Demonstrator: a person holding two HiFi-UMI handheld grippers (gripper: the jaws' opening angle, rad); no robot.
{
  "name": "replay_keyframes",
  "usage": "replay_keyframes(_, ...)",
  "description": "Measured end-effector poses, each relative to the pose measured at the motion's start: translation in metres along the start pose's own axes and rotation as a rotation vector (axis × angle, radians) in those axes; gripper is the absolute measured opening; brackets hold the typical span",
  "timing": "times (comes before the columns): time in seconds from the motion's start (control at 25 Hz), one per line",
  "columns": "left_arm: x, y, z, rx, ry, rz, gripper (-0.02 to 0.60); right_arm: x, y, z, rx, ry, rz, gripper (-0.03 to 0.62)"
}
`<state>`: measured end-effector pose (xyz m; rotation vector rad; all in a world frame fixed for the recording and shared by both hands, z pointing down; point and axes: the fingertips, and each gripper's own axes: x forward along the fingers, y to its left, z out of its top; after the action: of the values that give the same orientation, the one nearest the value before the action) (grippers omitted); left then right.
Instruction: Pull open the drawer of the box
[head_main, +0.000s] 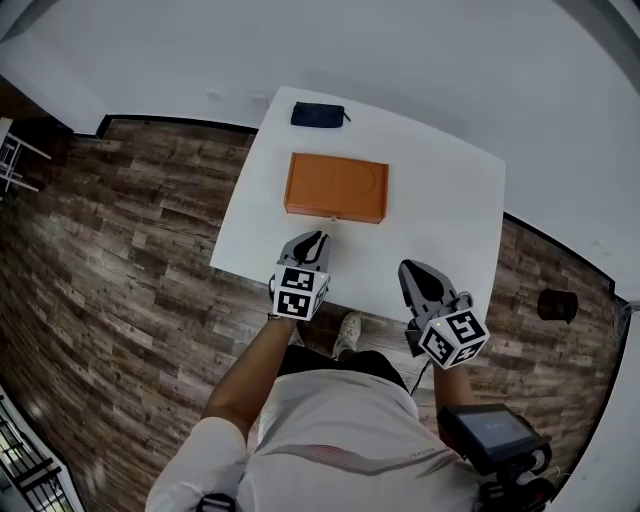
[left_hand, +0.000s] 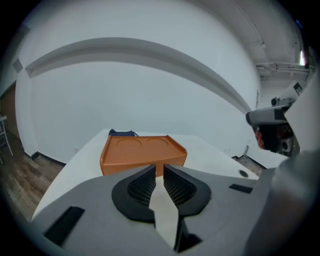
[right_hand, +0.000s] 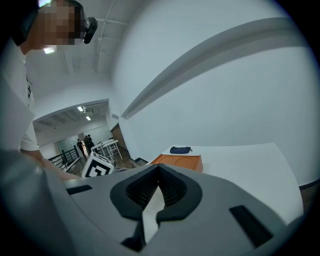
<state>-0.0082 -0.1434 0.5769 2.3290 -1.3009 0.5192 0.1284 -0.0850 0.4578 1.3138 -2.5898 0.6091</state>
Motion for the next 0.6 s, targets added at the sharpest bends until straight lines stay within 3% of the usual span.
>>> replay_keyframes(0.12, 0.029, 0.005, -0.021, 0.012, 0.059, 0.016, 0.098, 0.000, 0.000, -0.007, 0.007, 0.015, -0.002, 0.003)
replay_keyframes(0.24, 0.051, 0.009, -0.030, 0.016, 0.095, 0.036, 0.114, -0.001, 0.000, -0.015, 0.012, 0.033, -0.006, 0.003)
replay_keyframes(0.6, 0.087, 0.017, -0.047, -0.075, 0.169, 0.085, 0.150, -0.012, -0.010, -0.033, 0.033, 0.067, -0.038, 0.003)
